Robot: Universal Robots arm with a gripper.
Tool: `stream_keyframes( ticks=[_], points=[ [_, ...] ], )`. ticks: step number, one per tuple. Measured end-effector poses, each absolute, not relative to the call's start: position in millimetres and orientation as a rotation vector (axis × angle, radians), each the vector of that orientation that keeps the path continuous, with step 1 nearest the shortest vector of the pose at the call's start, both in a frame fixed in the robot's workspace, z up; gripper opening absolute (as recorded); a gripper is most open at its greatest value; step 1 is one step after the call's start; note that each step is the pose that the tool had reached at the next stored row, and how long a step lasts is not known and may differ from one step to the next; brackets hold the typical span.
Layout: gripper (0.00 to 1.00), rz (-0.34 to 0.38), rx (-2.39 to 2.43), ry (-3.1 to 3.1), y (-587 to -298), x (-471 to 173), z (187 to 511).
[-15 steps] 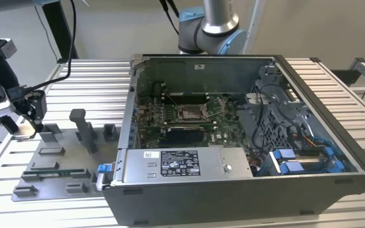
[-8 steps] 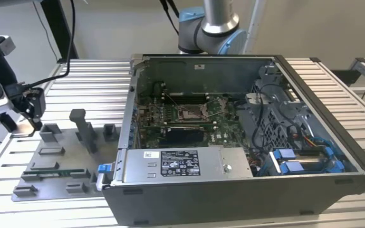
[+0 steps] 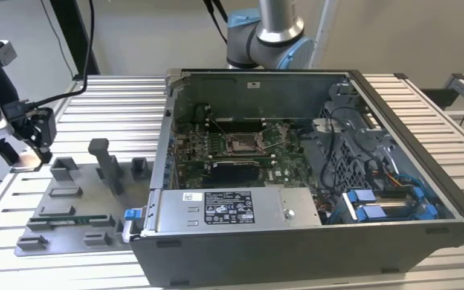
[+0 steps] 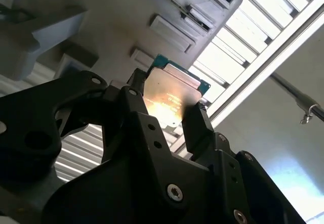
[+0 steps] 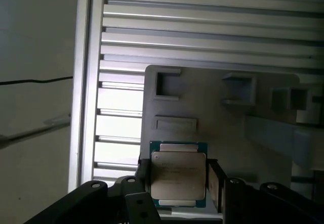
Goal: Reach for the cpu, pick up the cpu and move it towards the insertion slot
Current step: 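Pick up the cpu and move it towards the insertion slot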
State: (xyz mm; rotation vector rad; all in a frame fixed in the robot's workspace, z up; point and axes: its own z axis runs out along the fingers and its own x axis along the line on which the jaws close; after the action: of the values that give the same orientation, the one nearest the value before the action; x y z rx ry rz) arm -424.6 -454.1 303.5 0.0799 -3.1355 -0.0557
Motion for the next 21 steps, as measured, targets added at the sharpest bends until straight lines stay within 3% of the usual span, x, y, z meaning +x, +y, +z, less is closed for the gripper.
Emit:
stream_keyframes(
  ticks=[21],
  points=[
    [0.00, -0.056, 0.080, -3.135, -454, -425, 321]
  ],
)
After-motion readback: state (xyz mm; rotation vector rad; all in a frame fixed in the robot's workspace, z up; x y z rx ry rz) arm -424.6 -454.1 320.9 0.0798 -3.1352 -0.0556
